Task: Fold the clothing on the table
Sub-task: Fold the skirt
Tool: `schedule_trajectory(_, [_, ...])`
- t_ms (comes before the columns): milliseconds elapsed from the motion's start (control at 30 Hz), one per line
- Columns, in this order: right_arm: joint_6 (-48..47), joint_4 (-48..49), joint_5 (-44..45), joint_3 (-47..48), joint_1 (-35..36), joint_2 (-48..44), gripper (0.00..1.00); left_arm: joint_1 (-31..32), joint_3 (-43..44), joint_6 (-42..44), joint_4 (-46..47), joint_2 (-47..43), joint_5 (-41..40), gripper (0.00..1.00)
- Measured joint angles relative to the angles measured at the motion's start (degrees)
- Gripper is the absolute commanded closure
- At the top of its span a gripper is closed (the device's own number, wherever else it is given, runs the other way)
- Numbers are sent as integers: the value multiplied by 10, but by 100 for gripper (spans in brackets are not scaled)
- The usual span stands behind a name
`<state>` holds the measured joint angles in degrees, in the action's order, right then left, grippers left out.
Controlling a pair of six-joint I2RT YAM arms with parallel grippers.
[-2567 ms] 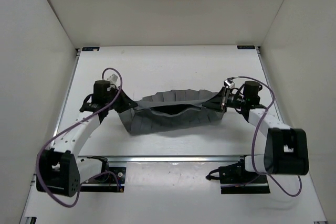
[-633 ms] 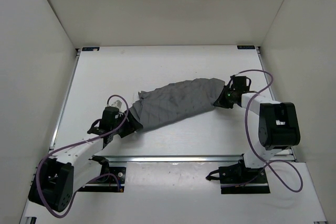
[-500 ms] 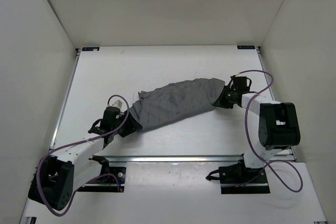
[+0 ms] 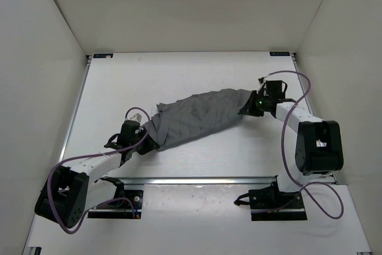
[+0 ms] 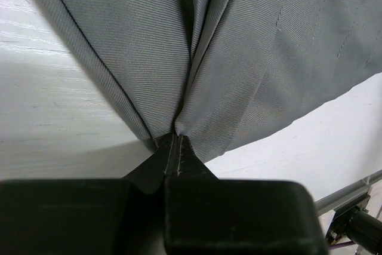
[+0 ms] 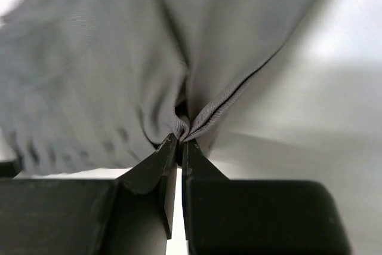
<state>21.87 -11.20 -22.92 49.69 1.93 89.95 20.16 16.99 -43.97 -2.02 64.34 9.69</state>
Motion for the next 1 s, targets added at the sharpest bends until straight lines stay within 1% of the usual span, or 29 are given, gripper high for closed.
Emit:
schedule_trajectory(133, [-25, -15, -40, 92, 48, 1, 100, 0, 0, 2, 3, 1, -1, 100])
schedule_trajectory(267, [-50, -24, -64, 218, 141, 30, 100, 0, -4, 0, 17, 5, -1, 100])
schedule_trajectory(400, [-69, -26, -88, 293, 239, 73, 100, -1, -5, 0, 31, 12, 0, 100])
schedule_trajectory(500, [-76, -35, -106, 316, 300, 106, 100, -2, -7, 2, 36, 12, -1, 100])
schedule_trajectory(633, [-82, -46, -117, 327, 362, 145, 100, -5, -8, 2, 38, 12, 0, 100])
schedule_trajectory(767, [-82, -51, -126, 328, 405, 177, 100, -6, -10, 3, 41, 11, 2, 100])
schedule_trajectory(1000, [-81, -51, -136, 340, 448, 228, 100, -12, -15, 5, 41, 2, 1, 100])
